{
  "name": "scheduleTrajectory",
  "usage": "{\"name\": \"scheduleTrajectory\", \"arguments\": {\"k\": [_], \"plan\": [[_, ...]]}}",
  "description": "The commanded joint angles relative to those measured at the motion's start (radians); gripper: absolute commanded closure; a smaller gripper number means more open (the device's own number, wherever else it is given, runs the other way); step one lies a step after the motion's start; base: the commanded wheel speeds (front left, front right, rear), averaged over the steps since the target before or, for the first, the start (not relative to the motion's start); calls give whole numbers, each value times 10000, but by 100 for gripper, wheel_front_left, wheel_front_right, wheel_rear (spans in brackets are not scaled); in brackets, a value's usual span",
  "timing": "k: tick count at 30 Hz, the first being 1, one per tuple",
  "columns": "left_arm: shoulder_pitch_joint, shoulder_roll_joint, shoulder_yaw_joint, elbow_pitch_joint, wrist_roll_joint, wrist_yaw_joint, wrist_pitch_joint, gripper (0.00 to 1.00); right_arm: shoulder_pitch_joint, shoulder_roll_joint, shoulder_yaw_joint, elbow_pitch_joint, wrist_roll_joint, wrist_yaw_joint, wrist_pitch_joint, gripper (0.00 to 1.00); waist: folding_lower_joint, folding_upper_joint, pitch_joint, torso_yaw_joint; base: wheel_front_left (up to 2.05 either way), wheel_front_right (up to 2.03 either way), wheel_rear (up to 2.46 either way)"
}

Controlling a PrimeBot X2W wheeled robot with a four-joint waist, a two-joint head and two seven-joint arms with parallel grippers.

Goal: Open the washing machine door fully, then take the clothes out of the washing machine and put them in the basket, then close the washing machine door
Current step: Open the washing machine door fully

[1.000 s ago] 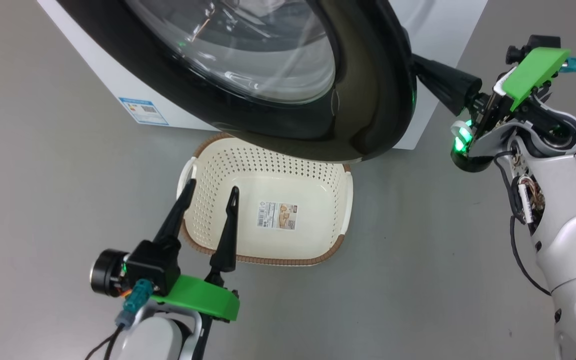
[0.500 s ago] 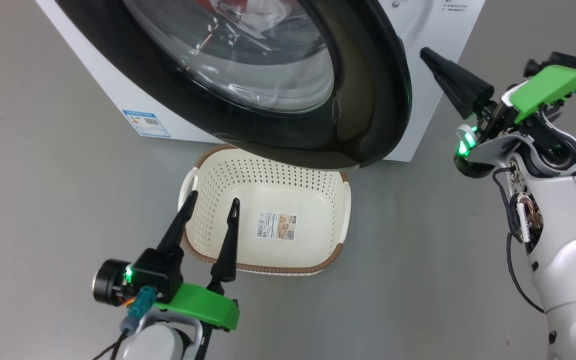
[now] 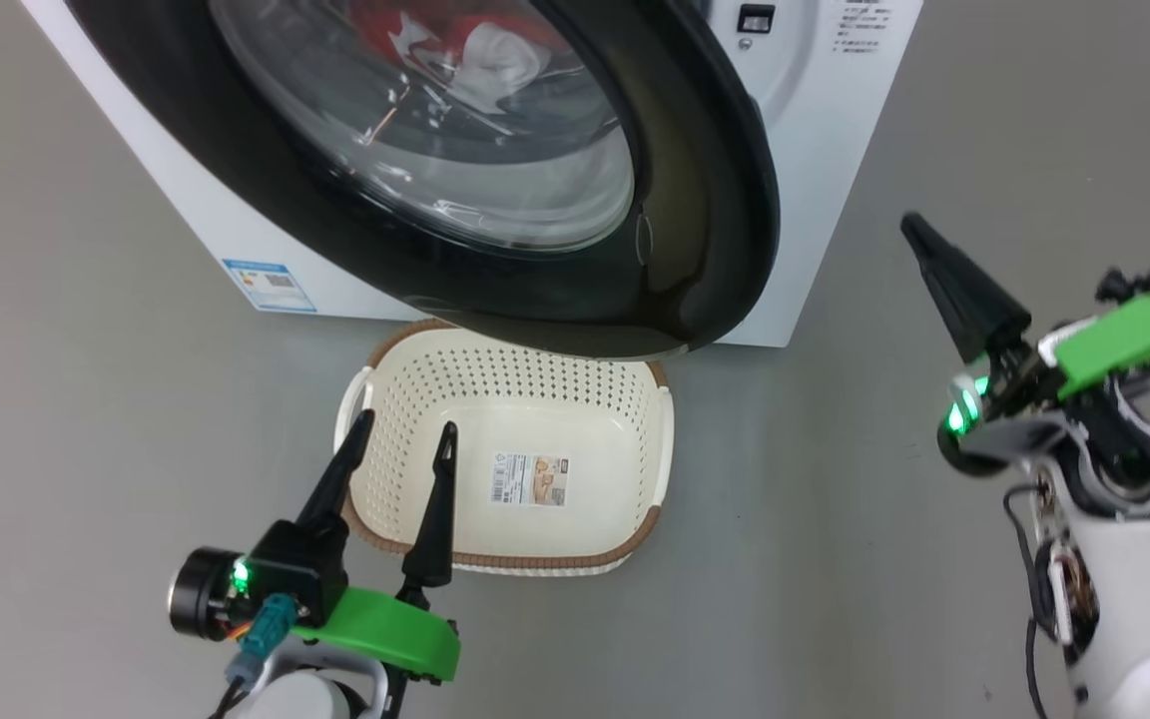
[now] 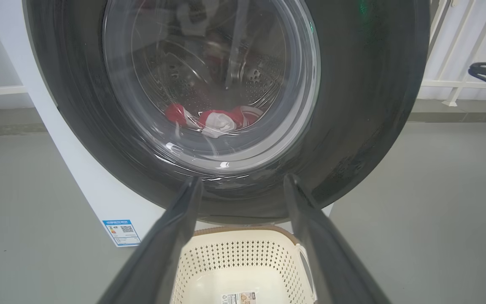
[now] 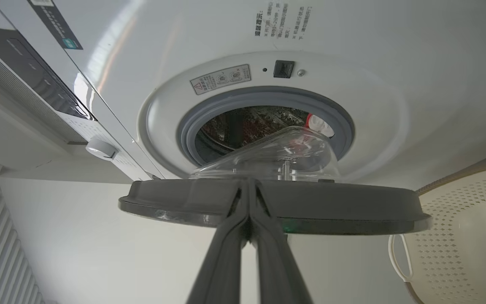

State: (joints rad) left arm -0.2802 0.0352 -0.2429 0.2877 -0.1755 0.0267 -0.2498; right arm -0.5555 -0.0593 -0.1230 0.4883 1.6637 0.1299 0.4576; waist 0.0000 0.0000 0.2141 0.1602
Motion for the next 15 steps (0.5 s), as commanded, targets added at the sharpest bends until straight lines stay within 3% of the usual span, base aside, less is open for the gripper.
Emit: {"name": "scheduleTrajectory", "arguments": {"k": [1, 15], "plan": [[94, 150, 396, -236, 141, -23, -120, 0, 402, 88, 199, -607, 12, 8, -199, 0, 0, 0, -129, -113, 0, 0, 0], [659, 183, 679, -179, 286, -130, -120, 0, 3755, 90, 1212, -2882, -625, 8, -2425, 0, 0, 0, -717, -574, 0, 0, 0]]}}
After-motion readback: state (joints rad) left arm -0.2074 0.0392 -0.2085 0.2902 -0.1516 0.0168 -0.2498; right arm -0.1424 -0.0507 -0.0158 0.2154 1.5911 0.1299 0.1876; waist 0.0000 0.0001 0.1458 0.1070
